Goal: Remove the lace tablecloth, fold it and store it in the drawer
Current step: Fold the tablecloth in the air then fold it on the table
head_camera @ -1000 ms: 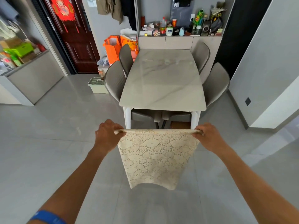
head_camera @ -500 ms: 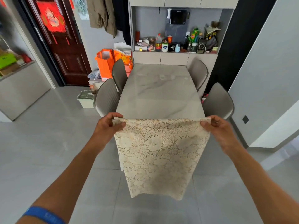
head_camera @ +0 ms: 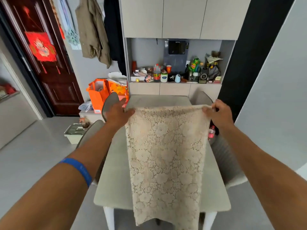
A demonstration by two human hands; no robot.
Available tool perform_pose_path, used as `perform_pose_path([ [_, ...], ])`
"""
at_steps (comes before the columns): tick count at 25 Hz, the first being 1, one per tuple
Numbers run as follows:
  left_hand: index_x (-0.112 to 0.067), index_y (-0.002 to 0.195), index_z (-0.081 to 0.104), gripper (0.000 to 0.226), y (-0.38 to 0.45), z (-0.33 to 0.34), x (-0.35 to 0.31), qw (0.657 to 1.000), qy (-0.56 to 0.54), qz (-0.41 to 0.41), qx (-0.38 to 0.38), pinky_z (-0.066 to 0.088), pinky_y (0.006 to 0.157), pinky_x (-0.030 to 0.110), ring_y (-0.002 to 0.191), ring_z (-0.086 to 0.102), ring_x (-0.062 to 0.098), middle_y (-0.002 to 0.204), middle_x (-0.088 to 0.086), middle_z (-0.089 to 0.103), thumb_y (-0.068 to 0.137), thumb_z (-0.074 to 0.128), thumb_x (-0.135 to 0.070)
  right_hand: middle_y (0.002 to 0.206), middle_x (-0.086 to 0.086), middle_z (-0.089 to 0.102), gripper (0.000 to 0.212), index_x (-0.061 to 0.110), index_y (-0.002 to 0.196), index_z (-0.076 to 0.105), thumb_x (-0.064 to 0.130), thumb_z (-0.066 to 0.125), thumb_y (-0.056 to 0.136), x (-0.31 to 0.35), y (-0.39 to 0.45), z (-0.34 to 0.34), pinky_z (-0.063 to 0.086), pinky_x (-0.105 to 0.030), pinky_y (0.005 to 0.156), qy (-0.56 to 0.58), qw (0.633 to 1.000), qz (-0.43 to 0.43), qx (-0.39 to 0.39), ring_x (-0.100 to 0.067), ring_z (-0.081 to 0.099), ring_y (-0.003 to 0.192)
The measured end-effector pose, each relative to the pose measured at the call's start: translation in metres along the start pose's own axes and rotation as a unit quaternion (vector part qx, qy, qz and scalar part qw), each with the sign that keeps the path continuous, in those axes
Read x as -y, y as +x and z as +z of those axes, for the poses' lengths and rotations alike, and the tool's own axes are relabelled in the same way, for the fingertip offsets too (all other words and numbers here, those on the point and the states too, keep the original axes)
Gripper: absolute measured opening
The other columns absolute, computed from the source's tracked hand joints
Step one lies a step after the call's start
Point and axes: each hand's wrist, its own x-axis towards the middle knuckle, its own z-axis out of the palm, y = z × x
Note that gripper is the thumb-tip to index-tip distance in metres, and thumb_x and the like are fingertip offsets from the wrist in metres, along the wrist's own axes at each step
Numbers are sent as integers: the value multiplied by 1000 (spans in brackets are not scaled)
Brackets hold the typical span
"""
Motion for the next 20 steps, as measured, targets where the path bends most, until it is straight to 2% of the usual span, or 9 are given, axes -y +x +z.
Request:
perform_pose_path([
  [4, -16, 132, 60, 46, 137, -18, -89, 978, -78, 92, -169, 48, 82, 16, 91, 63, 10, 112, 8, 71, 88, 68, -30, 148, 3, 48, 23, 19, 73, 53, 28, 68, 86, 72, 152, 2, 31, -41, 116, 141, 978, -63, -140, -13, 38, 137],
  [6, -14, 121, 69, 35, 168, -24, -112, 960, -146, 146, -189, 46, 91, 13, 95, 59, -2, 108, -2, 70, 87, 70, -27, 155, 10, 39, 23, 29, 70, 52, 31, 69, 85, 89, 191, -7, 31, -42, 117, 181, 965, -97, -160, -3, 32, 137],
  [9, -19, 106, 75, 22, 174, -12, -91, 962, -116, 184, -166, 26, 118, 39, 125, 52, 11, 109, -4, 71, 87, 68, -27, 154, 16, 37, 19, 40, 70, 57, 36, 70, 83, 54, 194, -4, 32, -37, 115, 148, 969, -129, -150, 4, 30, 135],
  [12, -23, 111, 71, 28, 123, 32, -16, 967, -214, 130, -55, 35, 111, 53, 125, 54, 23, 122, -2, 68, 84, 69, -17, 154, 8, 40, 13, 35, 77, 67, 26, 74, 84, -42, 142, 24, 32, -27, 110, 105, 986, -106, -74, -5, 40, 137],
  [14, -22, 100, 77, 20, 64, 76, 60, 989, -47, 141, -2, 28, 107, 67, 131, 46, 13, 126, 1, 66, 81, 74, -19, 149, -10, 45, 20, 15, 84, 73, -4, 73, 81, -125, 75, 50, 43, -27, 104, 80, 997, -13, -1, -12, 51, 128],
  [15, -23, 107, 75, 29, 27, 96, 99, 991, 51, 103, 62, 18, 111, 68, 136, 35, 0, 136, 2, 60, 84, 68, -40, 148, -16, 45, 27, 12, 90, 74, -12, 73, 76, -166, 31, 62, 43, -27, 102, 25, 997, 66, 35, -17, 51, 128],
  [17, -26, 144, 44, 78, -52, 127, 174, 956, 160, -51, 241, 3, 117, 59, 146, 14, 2, 159, -1, 28, 82, 40, -73, 149, -19, 44, 43, 16, 103, 73, -15, 73, 72, -233, -64, 81, 40, -19, 90, -72, 965, 232, 98, -30, 49, 129],
  [18, -30, 152, 23, 77, -87, 139, 202, 939, 183, -95, 275, 1, 118, 56, 149, 9, 10, 163, -3, 15, 87, 39, -68, 147, -18, 47, 48, 24, 103, 71, -13, 71, 73, -255, -106, 86, 39, -18, 86, -88, 947, 290, 108, -32, 51, 127],
  [20, -35, 153, 9, 70, -126, 145, 225, 915, 205, -161, 308, 2, 119, 55, 150, 8, 14, 164, -8, 9, 96, 47, -47, 143, -15, 52, 47, 34, 97, 67, -7, 70, 73, -274, -160, 96, 41, -28, 96, -109, 919, 357, 128, -32, 51, 127],
])
